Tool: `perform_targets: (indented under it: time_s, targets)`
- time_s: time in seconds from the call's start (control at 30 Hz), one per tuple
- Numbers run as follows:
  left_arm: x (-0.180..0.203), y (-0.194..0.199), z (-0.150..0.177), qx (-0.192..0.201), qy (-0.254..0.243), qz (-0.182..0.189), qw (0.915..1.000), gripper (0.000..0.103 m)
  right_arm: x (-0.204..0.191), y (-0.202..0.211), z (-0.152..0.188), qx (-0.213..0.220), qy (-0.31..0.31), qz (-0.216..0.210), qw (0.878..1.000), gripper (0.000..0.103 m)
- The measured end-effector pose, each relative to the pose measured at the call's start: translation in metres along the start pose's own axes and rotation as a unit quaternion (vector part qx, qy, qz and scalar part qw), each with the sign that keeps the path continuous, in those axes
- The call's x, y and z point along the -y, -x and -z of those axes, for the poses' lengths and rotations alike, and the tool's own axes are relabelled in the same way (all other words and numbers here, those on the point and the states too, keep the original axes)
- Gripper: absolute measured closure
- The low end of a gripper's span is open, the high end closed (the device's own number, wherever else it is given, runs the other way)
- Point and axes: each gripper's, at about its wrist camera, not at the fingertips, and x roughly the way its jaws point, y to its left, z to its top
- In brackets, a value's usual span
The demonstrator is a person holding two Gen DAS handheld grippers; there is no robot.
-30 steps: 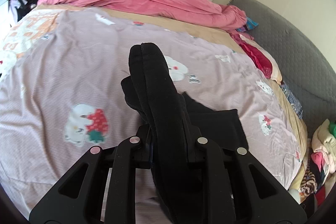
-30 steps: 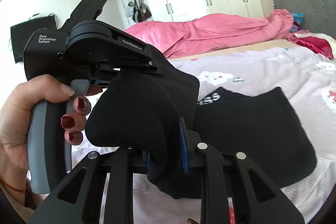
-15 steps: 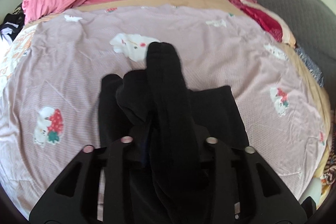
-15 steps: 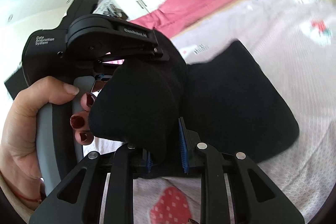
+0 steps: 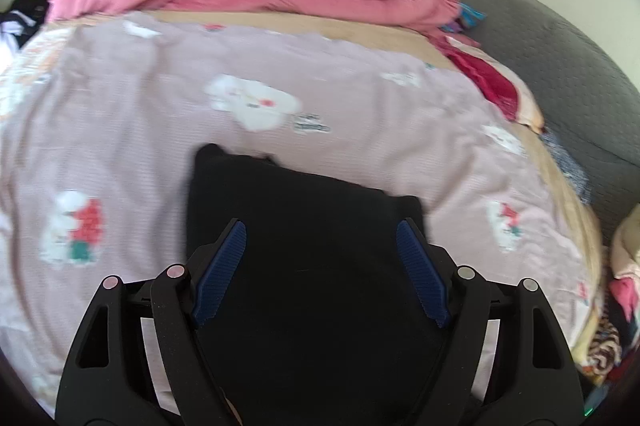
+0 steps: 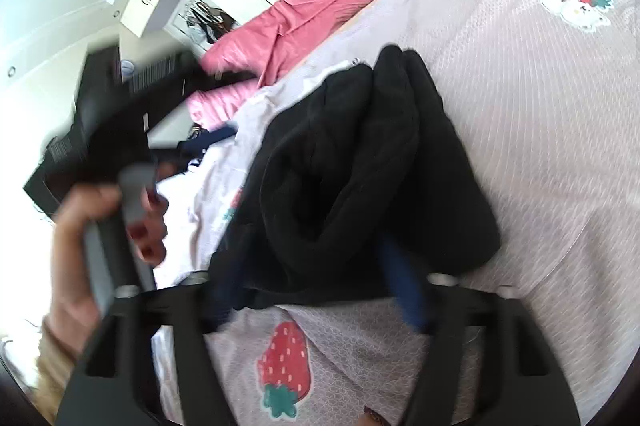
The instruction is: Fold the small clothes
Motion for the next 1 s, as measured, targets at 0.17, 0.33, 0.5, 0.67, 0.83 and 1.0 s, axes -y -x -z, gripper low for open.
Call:
perform_targets:
  time_s: [0.17, 0.33, 0.5, 0.67, 0.83, 1.0]
  targets:
    - [-0.024, 0.008, 0.017, 0.004, -0.027, -0.055, 0.9981, 0.033, 0.013, -0.013, -0.036, -0.037, -0.014, -0.016, 0.999, 0.018]
    - [-0.035, 0.006, 0.035, -0.010, -0.048, -0.077, 0.9959, 0.033, 0.026, -0.043, -0.070, -0.084, -0.035, -0.010, 0.996, 0.019]
    - [-0.039, 0.001, 0.042, -0.028, -0.053, -0.066, 0.9960, 0.033, 0.016, -0.068, -0.082, -0.117, -0.004, 0.017, 0.993, 0.046]
    - [-0.036, -0.001, 0.047, -0.034, -0.054, -0.057, 0.9963, 0.033, 0.007, -0.067, -0.083, -0.104, 0.066, 0.036, 0.992, 0.079]
    - [-0.030, 0.002, 0.050, -0.040, -0.045, -0.024, 0.9979, 0.033, -0.008, -0.053, -0.098, -0.062, 0.132, 0.052, 0.988, 0.080]
    - [-0.025, -0.010, 0.061, -0.057, -0.053, -0.028, 0.9966, 0.033, 0.018, -0.082, -0.090, -0.096, 0.135, 0.095, 0.981, 0.079]
